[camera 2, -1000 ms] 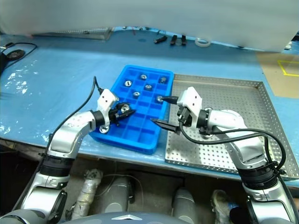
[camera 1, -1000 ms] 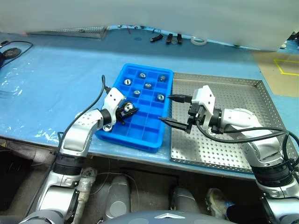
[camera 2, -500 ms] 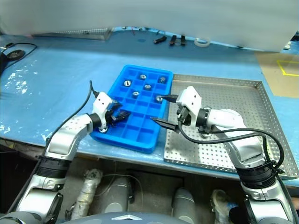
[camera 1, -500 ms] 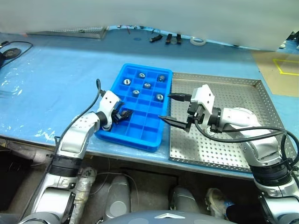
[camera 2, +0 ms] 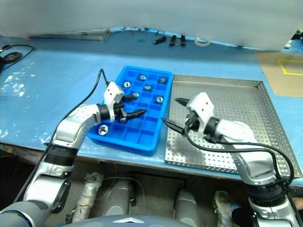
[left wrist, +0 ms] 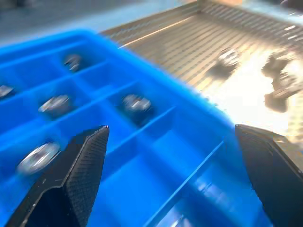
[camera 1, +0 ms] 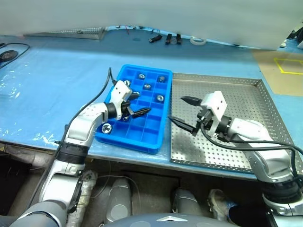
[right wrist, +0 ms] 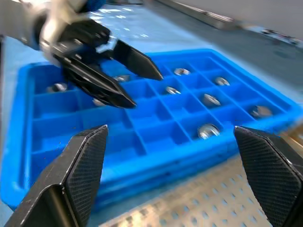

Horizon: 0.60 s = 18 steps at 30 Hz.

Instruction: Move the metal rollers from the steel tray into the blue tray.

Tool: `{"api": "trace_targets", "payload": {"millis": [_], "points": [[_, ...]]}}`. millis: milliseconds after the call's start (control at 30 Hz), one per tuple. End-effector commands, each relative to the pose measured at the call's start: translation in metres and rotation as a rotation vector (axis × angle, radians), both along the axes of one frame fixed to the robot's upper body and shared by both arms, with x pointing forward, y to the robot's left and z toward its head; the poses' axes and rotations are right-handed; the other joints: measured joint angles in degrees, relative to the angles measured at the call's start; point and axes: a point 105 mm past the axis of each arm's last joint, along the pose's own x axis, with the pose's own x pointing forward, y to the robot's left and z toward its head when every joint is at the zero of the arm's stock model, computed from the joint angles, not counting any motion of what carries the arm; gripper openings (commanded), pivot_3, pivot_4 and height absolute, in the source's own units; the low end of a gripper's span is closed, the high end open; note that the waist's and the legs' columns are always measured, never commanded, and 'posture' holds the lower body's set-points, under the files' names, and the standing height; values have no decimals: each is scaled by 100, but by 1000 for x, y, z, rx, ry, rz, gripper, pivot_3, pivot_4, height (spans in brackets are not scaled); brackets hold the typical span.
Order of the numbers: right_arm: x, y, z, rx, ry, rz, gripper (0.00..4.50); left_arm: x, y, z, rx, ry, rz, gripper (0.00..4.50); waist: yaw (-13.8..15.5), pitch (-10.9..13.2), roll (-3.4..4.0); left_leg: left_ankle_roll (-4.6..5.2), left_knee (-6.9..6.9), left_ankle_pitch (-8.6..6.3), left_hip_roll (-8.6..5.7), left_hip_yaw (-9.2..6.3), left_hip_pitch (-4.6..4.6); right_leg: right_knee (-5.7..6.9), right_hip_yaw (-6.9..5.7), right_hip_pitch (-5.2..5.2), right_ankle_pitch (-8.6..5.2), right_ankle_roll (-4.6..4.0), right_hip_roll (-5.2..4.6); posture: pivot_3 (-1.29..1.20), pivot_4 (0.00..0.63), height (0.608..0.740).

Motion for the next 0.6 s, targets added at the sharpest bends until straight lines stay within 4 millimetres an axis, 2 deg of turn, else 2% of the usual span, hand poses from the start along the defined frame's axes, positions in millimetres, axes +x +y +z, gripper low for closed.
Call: {"api": "trace_targets", "payload": {"millis": [33, 167, 300, 433, 600], "points": [[-7, -14, 8, 9, -57, -103, 4500, -3, -18, 14, -25, -12, -121, 4472, -97, 0, 0, 0, -3, 0, 0, 1, 0, 0, 3, -2, 0, 0, 0, -219, 150, 740], [-8, -37, -10, 10, -25, -253, 4500, -6, -39, 22, -42, -10, -236, 4472, -241, 0, -1, 1, -4, 0, -1, 7, -2, -4, 6, -8, -1, 1, 1, -287, 150, 740], [-9, -55, -27, -20, -1, -358, 4500, -9, -50, 25, -49, -24, -317, 4472, -412, 0, -3, 6, -5, -4, -6, 17, -3, -7, 6, -13, -1, 2, 1, -337, 150, 740], [-10, -59, -35, -17, 11, -404, 4500, 1, -57, 22, -4, -35, -290, 4472, -553, 0, -4, 7, -8, -4, -3, 20, -7, -6, 12, -26, -2, 3, 4, -350, 150, 740], [-1, -63, -51, 16, 44, -460, 4500, -14, -65, 26, -11, -13, -401, 4472, -602, 0, -4, 10, -8, -5, -3, 24, -7, -7, 16, -30, -2, 3, 4, -345, 150, 740]]}}
